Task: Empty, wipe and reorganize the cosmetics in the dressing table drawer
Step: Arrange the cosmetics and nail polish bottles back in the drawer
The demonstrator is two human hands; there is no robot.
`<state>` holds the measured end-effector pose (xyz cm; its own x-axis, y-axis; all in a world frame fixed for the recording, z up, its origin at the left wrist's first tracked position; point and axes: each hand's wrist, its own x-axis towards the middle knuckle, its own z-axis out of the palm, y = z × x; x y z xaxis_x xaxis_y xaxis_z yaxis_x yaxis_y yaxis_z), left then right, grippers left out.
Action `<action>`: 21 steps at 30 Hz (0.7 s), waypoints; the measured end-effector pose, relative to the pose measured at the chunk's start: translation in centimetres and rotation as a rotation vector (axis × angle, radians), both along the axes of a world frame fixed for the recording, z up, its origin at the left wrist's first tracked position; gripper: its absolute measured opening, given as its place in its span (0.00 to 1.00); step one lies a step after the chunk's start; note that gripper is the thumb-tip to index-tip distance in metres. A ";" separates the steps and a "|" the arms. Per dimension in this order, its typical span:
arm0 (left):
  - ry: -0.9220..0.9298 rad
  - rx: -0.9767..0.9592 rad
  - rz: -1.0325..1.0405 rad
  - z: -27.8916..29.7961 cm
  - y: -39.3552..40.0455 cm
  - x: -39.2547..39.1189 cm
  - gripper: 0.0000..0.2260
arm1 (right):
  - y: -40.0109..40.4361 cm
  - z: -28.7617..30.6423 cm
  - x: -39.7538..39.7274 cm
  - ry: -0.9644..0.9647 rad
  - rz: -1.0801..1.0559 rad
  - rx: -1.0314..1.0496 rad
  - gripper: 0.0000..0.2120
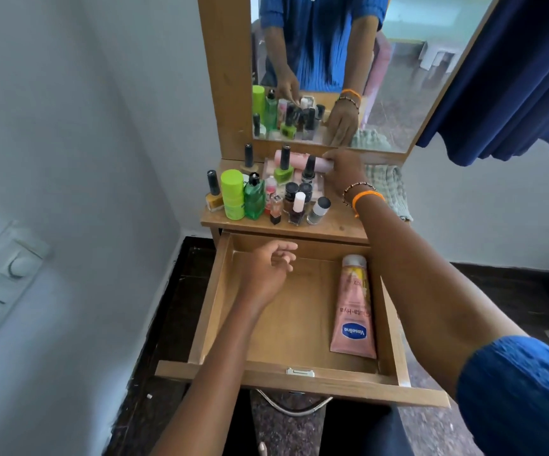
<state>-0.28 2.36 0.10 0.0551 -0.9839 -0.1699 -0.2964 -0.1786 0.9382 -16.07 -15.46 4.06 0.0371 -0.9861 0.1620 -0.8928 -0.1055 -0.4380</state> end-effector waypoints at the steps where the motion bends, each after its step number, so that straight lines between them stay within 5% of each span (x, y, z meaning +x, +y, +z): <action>1: 0.005 0.003 -0.003 -0.1 0.0 0.0 0.13 | 0.2 -0.2 -0.3 -0.031 -0.021 -0.014 0.13; 9: 0.056 0.027 -0.020 -1.0 0.3 -1.1 0.14 | 5.2 -0.8 -4.5 -0.195 -0.154 -0.188 0.14; 14: 0.121 0.064 -0.045 -1.9 0.5 -2.1 0.13 | 13.3 -1.9 -5.6 -0.479 -0.186 -0.223 0.17; 21: 0.209 0.186 0.131 -3.8 0.7 -0.7 0.12 | 20.1 -6.6 -4.4 -0.276 0.095 -0.058 0.18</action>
<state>-0.99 3.03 -3.75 0.1244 -0.9217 -0.3674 -0.0630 -0.3769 0.9241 -20.45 4.65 -2.53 0.0750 -0.9692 0.2346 -0.7256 -0.2144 -0.6539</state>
